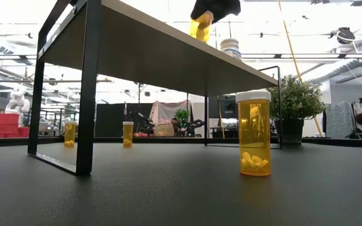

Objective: Pick and place medicine bottles onto shelf by color
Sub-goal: Put the large orange pill bottle on the shelf

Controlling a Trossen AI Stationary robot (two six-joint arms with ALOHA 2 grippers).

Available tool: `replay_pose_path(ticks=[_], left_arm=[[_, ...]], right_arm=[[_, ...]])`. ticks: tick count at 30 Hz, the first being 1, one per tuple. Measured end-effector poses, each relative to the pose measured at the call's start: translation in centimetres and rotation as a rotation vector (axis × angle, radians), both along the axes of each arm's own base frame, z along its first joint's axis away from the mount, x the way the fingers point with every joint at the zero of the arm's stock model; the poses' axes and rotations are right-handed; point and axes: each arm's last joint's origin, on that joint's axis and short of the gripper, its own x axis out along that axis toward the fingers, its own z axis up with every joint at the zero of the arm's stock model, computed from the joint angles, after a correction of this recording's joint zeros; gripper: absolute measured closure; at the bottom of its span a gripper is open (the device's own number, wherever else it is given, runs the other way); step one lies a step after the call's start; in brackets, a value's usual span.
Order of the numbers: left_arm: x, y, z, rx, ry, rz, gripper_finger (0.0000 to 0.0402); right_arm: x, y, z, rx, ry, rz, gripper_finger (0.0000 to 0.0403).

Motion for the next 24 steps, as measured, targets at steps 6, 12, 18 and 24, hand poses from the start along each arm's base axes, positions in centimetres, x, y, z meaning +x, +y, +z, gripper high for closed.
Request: replay_pose_path(ticks=[6, 12, 18, 24], left_arm=[[0.0, 0.0, 0.0, 0.000, 0.000, 0.000, 0.0149], [0.0, 0.0, 0.0, 0.003, 0.002, -0.002, 0.0149], [0.0, 0.0, 0.0, 0.003, 0.002, -0.002, 0.0149], [0.0, 0.0, 0.0, 0.002, 0.001, -0.001, 0.0149]], right_arm=[[0.7, -0.1, -1.2, 0.013, 0.041, -0.026, 0.0189], [0.7, -0.1, -1.5, 0.012, 0.062, -0.028, 0.0189], [0.6, -0.2, -1.7, 0.009, 0.077, -0.031, 0.0189], [0.6, -0.9, -3.0, 0.042, 0.110, -0.069, 0.0188]])
